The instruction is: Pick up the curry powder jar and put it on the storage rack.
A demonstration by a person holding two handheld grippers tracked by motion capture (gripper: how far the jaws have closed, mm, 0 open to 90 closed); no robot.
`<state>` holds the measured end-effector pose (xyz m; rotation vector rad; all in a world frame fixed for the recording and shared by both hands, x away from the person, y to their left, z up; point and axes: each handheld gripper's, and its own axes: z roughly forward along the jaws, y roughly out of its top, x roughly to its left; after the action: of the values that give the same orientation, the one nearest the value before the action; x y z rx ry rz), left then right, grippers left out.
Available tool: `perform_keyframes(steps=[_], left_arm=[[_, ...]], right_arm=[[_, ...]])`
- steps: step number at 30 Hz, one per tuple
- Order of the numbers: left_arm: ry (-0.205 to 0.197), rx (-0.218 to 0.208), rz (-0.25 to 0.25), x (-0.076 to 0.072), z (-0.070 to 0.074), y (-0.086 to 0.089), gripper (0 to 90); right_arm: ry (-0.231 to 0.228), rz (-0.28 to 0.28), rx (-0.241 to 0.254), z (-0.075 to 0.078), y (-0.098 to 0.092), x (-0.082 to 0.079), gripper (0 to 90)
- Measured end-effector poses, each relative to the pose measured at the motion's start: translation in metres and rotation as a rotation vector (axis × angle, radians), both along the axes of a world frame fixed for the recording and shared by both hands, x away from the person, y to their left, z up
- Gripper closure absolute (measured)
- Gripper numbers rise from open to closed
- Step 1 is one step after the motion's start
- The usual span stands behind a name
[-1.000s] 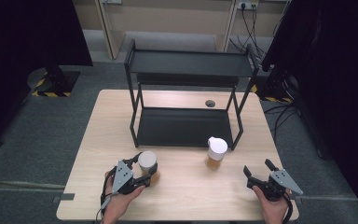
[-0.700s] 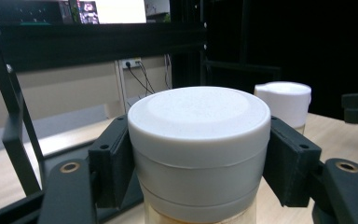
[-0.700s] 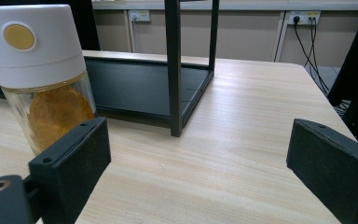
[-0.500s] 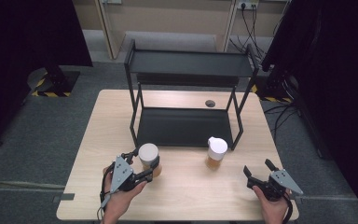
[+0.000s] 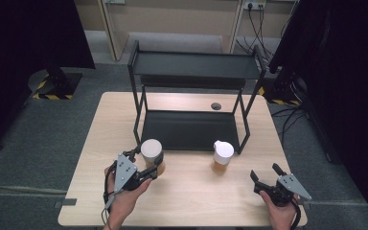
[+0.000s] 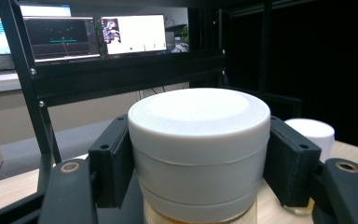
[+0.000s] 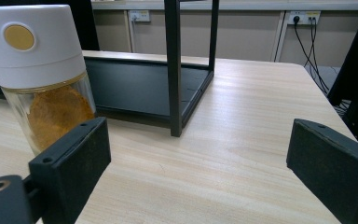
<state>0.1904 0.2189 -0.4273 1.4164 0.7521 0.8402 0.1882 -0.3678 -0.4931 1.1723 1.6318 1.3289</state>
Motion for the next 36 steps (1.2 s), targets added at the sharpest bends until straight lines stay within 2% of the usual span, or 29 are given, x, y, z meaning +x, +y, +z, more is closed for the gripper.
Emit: perform_keyframes(steps=[8, 17, 26, 36], left_arm=[[-0.040, -0.007, 0.035, 0.003, 0.017, -0.004, 33.8], [-0.052, -0.017, 0.070, 0.008, 0.033, -0.007, 33.8], [-0.081, -0.026, 0.105, 0.014, 0.046, -0.010, 33.8], [-0.105, -0.040, 0.127, 0.022, 0.061, -0.013, 33.9]], right_arm=[[0.001, 0.000, 0.004, 0.000, 0.000, 0.000, 6.6], [0.002, 0.000, 0.004, 0.000, 0.000, 0.000, 6.6], [0.001, -0.001, 0.006, 0.000, 0.000, 0.000, 6.6], [0.002, 0.000, 0.006, 0.000, -0.001, 0.000, 6.6]])
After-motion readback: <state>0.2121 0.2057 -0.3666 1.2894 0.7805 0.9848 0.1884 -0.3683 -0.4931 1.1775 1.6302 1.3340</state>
